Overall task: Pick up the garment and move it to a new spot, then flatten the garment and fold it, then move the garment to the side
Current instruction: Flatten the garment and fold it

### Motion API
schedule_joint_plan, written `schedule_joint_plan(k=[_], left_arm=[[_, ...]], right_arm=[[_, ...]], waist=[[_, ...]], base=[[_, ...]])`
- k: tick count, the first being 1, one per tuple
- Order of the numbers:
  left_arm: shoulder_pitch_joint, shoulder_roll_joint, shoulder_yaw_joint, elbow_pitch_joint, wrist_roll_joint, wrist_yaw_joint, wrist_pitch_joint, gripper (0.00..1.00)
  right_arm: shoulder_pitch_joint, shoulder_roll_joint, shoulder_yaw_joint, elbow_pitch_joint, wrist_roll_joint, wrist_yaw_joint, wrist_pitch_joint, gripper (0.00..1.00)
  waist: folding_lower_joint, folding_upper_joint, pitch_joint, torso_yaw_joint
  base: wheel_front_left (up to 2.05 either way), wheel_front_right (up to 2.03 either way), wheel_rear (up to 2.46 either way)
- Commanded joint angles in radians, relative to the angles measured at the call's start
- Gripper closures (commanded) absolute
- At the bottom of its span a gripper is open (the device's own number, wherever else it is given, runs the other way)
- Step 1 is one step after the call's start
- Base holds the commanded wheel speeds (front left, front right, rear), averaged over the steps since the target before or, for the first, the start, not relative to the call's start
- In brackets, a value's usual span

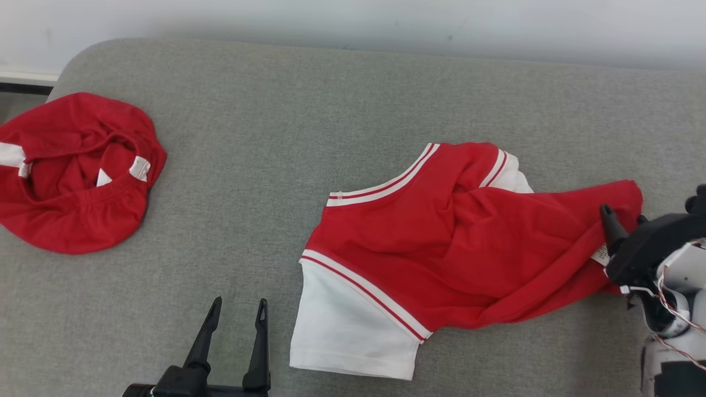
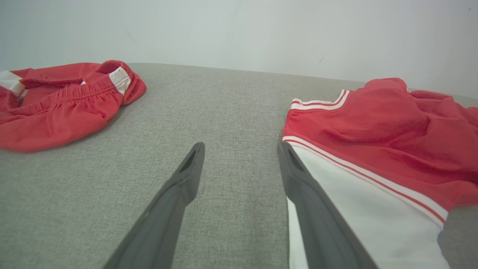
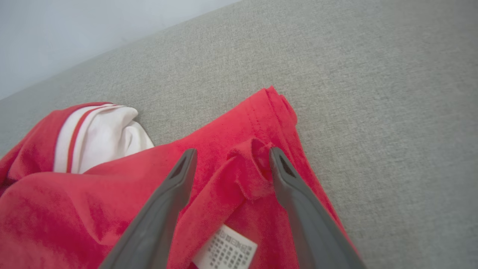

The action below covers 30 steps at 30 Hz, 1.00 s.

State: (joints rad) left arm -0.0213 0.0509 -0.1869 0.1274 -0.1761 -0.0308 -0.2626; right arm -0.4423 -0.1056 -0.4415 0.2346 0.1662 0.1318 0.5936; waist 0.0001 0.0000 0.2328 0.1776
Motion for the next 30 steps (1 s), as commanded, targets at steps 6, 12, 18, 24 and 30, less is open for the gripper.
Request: schedule_joint_plan(k=[6, 12, 18, 24, 30], left_arm=[[0.016, -0.001, 0.018, 0.002, 0.012, 0.000, -0.003, 0.00], [0.033, -0.001, 0.027, 0.009, 0.018, -0.003, -0.003, 0.00], [0.059, -0.001, 0.034, 0.020, 0.017, 0.001, -0.003, 0.00], [0.088, -0.001, 0.038, 0.034, 0.025, -0.002, -0.003, 0.00], [0.115, -0.001, 0.040, 0.048, 0.027, 0.002, -0.003, 0.00]], right_arm=[[0.093, -0.023, -0.010, -0.103, 0.001, -0.002, -0.029, 0.00], [0.213, -0.004, 0.015, -0.225, 0.009, -0.002, -0.130, 0.00], [0.368, 0.022, 0.079, -0.285, 0.001, -0.002, -0.349, 0.00], [0.510, 0.055, 0.148, -0.202, -0.042, -0.002, -0.624, 0.00], [0.539, 0.056, 0.217, -0.085, -0.002, -0.002, -0.756, 0.00]], waist=[[-0.0001, 0.0000, -0.048, -0.062], [-0.0001, 0.0000, -0.100, -0.102], [-0.0001, 0.0000, -0.155, -0.124], [-0.0001, 0.0000, -0.198, -0.129], [-0.0001, 0.0000, -0.228, -0.139]], base=[[0.00, 0.00, 0.00], [0.00, 0.00, 0.00], [0.00, 0.00, 0.00], [0.00, 0.00, 0.00], [0.00, 0.00, 0.00]])
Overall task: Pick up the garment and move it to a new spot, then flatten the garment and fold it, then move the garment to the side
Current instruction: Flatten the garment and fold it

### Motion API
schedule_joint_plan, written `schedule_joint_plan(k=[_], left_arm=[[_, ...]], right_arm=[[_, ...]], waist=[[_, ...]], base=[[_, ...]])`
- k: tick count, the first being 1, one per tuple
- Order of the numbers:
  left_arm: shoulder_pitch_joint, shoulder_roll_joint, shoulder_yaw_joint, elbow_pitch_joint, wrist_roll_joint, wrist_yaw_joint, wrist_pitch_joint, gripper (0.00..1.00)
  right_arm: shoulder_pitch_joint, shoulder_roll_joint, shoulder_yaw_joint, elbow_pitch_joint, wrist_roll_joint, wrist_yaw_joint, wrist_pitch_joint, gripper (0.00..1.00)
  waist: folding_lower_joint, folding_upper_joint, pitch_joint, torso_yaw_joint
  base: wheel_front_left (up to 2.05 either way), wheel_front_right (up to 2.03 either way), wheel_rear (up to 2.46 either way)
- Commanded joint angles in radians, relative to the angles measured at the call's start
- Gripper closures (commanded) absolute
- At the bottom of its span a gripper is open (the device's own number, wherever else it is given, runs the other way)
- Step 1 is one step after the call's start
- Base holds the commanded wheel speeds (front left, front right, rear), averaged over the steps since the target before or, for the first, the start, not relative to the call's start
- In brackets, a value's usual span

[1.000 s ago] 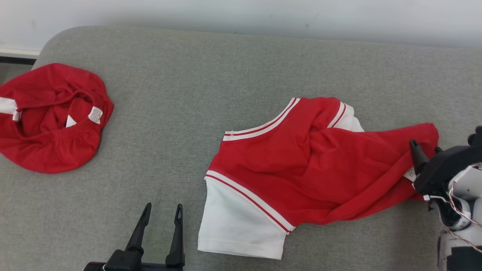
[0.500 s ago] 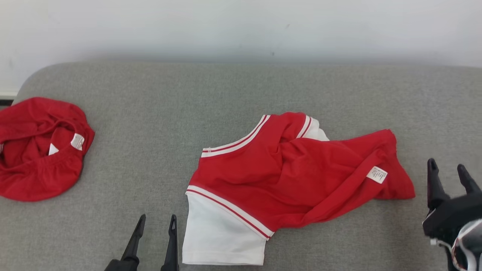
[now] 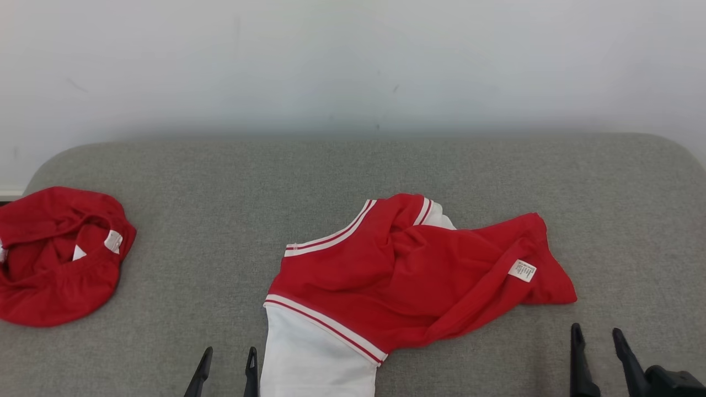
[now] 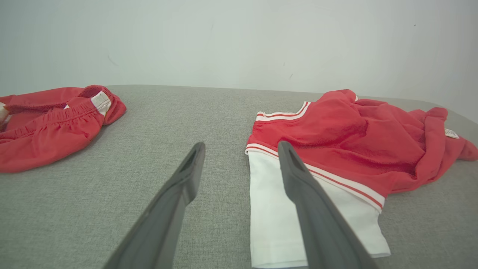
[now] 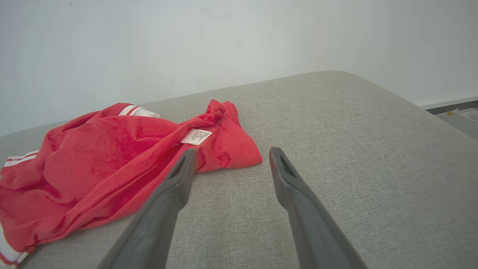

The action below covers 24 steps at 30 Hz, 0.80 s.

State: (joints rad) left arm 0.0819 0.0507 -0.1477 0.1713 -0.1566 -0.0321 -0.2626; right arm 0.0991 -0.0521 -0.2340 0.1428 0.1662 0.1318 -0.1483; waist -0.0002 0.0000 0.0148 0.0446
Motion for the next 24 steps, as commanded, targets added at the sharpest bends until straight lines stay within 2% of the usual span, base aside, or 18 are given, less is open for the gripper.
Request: schedule_joint_plan(k=[1, 15, 18, 24], left_arm=[[0.016, -0.001, -0.002, 0.007, 0.007, 0.003, -0.003, 0.00], [0.030, 0.004, -0.017, 0.050, 0.031, -0.002, -0.003, 0.00], [0.009, 0.013, -0.047, 0.119, 0.056, -0.011, -0.001, 0.00], [-0.053, 0.010, -0.061, 0.247, 0.056, 0.006, 0.062, 0.00]], right_arm=[[-0.005, 0.003, 0.018, 0.022, -0.003, -0.002, -0.019, 0.00], [-0.035, 0.003, 0.026, 0.030, -0.034, -0.002, -0.037, 0.00], [-0.034, 0.003, 0.041, 0.029, -0.024, -0.002, -0.035, 0.00], [-0.043, 0.003, 0.061, 0.033, -0.018, -0.002, -0.032, 0.00]], waist=[[0.0002, 0.0000, -0.014, -0.007], [0.0002, 0.0000, -0.033, -0.020], [0.0002, 0.0000, -0.030, -0.024], [0.0002, 0.0000, -0.024, -0.040]], base=[[0.00, 0.00, 0.00], [0.00, 0.00, 0.00], [0.00, 0.00, 0.00], [0.00, 0.00, 0.00]])
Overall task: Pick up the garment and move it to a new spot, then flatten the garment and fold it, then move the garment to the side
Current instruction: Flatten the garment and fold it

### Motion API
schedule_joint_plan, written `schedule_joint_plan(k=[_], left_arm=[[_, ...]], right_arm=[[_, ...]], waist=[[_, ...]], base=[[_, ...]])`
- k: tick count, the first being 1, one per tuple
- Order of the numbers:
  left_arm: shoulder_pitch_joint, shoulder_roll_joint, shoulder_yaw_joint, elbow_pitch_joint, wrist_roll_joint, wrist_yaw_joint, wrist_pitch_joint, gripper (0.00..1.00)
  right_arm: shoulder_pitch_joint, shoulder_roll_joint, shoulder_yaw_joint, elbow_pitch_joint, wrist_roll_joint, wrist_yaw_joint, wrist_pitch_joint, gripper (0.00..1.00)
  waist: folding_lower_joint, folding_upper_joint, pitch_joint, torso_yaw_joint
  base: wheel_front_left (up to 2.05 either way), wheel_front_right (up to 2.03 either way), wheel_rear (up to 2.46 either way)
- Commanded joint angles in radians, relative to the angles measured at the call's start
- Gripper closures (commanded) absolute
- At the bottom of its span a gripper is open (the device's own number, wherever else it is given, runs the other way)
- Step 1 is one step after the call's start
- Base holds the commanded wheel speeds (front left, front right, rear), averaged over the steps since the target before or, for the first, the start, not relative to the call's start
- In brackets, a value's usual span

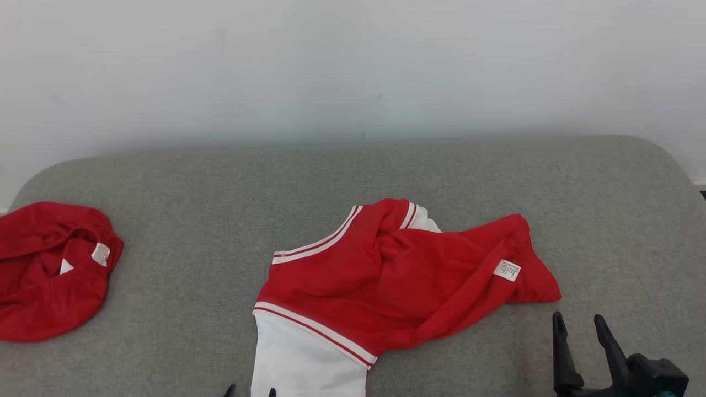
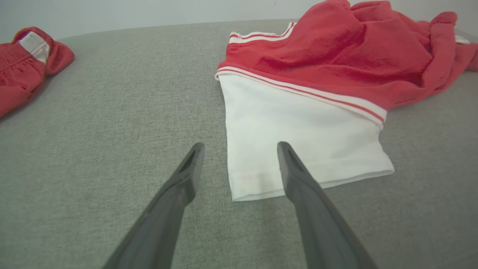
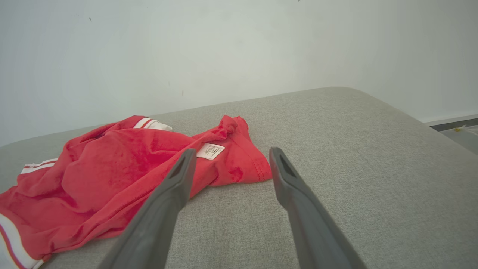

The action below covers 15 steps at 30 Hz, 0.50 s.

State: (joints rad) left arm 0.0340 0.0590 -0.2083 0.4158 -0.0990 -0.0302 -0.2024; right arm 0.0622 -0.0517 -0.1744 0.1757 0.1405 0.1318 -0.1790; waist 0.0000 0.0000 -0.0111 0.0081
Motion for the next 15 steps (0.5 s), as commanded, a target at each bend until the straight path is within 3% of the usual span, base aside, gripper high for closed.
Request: schedule_joint_plan(k=[1, 12, 13, 15], left_arm=[[-0.015, 0.002, 0.000, 0.018, -0.007, 0.006, 0.011, 0.00], [-0.100, -0.005, -0.019, 0.153, -0.042, 0.052, 0.112, 0.00], [-0.106, -0.006, -0.022, 0.161, -0.046, 0.058, 0.121, 0.05], [-0.115, -0.006, -0.026, 0.176, -0.050, 0.064, 0.130, 0.05]], right_arm=[[-0.006, 0.002, 0.003, 0.001, 0.008, -0.002, 0.000, 0.00], [-0.016, 0.003, 0.018, -0.013, 0.008, -0.002, 0.008, 0.00], [-0.016, 0.003, 0.018, -0.015, 0.008, -0.002, 0.008, 0.00], [-0.019, 0.002, 0.016, -0.017, 0.009, -0.002, 0.008, 0.00]], waist=[[0.0000, 0.0000, 0.002, -0.007], [0.0000, 0.0000, 0.026, -0.025], [0.0000, 0.0000, 0.029, -0.024], [0.0000, 0.0000, 0.036, -0.022]], base=[[0.00, 0.00, 0.00], [0.00, 0.00, 0.00], [0.00, 0.00, 0.00], [0.00, 0.00, 0.00]])
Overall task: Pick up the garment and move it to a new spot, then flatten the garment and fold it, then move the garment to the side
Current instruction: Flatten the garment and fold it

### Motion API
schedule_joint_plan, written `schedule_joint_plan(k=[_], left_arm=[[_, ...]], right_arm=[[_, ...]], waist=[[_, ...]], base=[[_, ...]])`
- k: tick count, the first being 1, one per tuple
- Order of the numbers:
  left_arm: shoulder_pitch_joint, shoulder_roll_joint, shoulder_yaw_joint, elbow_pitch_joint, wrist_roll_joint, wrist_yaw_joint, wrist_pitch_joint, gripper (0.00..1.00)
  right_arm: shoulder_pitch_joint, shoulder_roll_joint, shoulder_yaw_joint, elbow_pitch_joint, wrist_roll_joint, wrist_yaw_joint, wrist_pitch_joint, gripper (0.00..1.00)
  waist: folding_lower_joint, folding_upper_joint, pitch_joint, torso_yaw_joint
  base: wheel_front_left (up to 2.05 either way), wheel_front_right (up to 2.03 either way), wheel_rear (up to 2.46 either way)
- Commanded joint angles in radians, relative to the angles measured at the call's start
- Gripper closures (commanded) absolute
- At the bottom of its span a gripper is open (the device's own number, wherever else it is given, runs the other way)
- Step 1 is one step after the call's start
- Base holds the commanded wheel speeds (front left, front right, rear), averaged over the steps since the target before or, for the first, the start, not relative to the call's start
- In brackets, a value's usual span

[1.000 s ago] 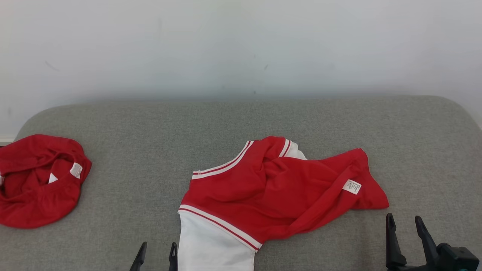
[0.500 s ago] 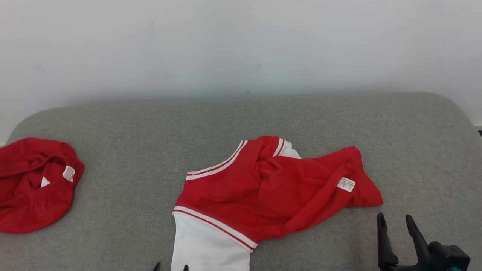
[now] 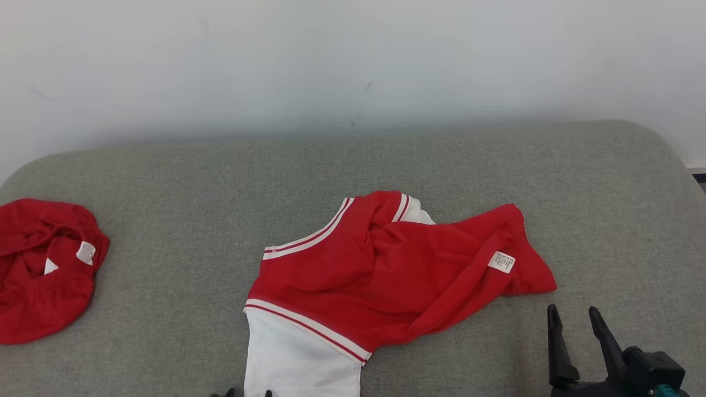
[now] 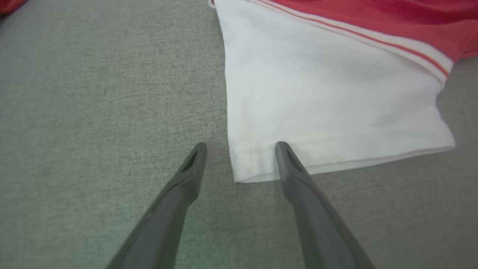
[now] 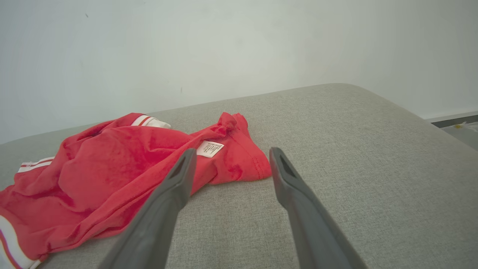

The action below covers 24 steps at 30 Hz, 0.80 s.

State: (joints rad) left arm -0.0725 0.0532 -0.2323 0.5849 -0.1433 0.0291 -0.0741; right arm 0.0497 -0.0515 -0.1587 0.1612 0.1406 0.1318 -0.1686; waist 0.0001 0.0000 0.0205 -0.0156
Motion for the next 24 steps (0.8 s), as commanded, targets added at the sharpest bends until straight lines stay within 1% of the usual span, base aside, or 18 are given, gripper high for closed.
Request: schedule_joint_plan(k=[1, 2, 3, 4, 5, 6, 7, 10, 12, 14, 16, 19, 24], left_arm=[[-0.013, -0.001, -0.003, 0.012, -0.011, 0.004, 0.004, 0.08], [-0.017, -0.001, -0.004, 0.016, -0.016, 0.004, 0.005, 0.18], [-0.020, -0.001, -0.004, 0.022, -0.023, 0.006, 0.008, 0.31], [-0.024, -0.001, -0.004, 0.027, -0.030, 0.008, 0.009, 0.50], [-0.027, -0.001, -0.006, 0.032, -0.036, 0.008, 0.015, 0.64], [-0.029, -0.002, -0.008, 0.037, -0.043, 0.009, 0.020, 0.85], [-0.029, -0.002, -0.012, 0.043, -0.047, 0.006, 0.028, 1.00], [-0.028, -0.002, -0.021, 0.050, -0.056, -0.001, 0.038, 1.00], [-0.027, -0.002, -0.018, 0.048, -0.066, 0.010, 0.031, 1.00], [-0.021, 0.000, -0.003, 0.035, -0.072, 0.031, 0.014, 1.00], [-0.014, 0.003, 0.007, 0.020, -0.077, 0.045, 0.001, 1.00], [-0.005, 0.011, 0.013, -0.003, -0.078, 0.059, -0.011, 1.00], [-0.011, 0.018, 0.023, -0.033, -0.080, 0.082, -0.030, 1.00]], right_arm=[[-0.009, 0.002, 0.000, -0.003, 0.009, -0.002, -0.002, 0.00], [-0.010, 0.002, 0.000, -0.003, 0.010, -0.002, -0.002, 0.00], [-0.012, 0.002, 0.001, -0.002, 0.011, -0.002, -0.002, 0.00], [-0.013, 0.002, 0.002, 0.000, 0.012, -0.002, -0.002, 0.00], [-0.014, 0.002, 0.003, 0.002, 0.011, -0.002, -0.002, 0.00], [-0.016, 0.002, 0.004, 0.004, 0.012, -0.002, -0.003, 0.00], [-0.018, 0.002, 0.006, 0.006, 0.012, -0.002, -0.004, 0.00], [-0.023, 0.002, 0.009, 0.007, 0.008, -0.002, -0.002, 0.00], [-0.032, 0.002, 0.012, 0.006, -0.010, -0.002, 0.012, 0.00], [-0.050, 0.002, 0.000, -0.004, -0.032, -0.002, 0.032, 0.00], [-0.071, 0.002, -0.011, -0.014, -0.063, -0.002, 0.077, 0.00], [-0.119, -0.025, -0.018, -0.030, -0.094, -0.002, 0.188, 0.00], [-0.209, -0.108, -0.019, -0.012, -0.117, -0.002, 0.432, 0.00]], waist=[[-0.0001, 0.0000, 0.007, 0.003], [-0.0001, 0.0000, 0.009, 0.004], [-0.0001, 0.0000, 0.011, 0.005], [-0.0001, 0.0000, 0.012, 0.006], [-0.0001, 0.0000, 0.013, 0.007], [-0.0001, 0.0000, 0.014, 0.009], [-0.0001, 0.0000, 0.016, 0.010], [-0.0001, 0.0000, 0.017, 0.013], [-0.0001, 0.0000, 0.020, 0.016], [-0.0001, 0.0000, 0.023, 0.018], [-0.0001, 0.0000, 0.027, 0.023], [-0.0001, 0.0000, 0.035, 0.029], [-0.0001, 0.0000, 0.052, 0.046]], base=[[0.00, 0.00, 0.00], [0.00, 0.00, 0.00], [0.00, 0.00, 0.00], [0.00, 0.00, 0.00], [0.00, 0.00, 0.00], [0.00, 0.00, 0.00], [0.00, 0.00, 0.00], [0.00, 0.00, 0.00], [0.00, 0.00, 0.00], [0.00, 0.00, 0.00], [0.00, 0.00, 0.00], [0.00, 0.00, 0.00], [0.00, 0.00, 0.00]])
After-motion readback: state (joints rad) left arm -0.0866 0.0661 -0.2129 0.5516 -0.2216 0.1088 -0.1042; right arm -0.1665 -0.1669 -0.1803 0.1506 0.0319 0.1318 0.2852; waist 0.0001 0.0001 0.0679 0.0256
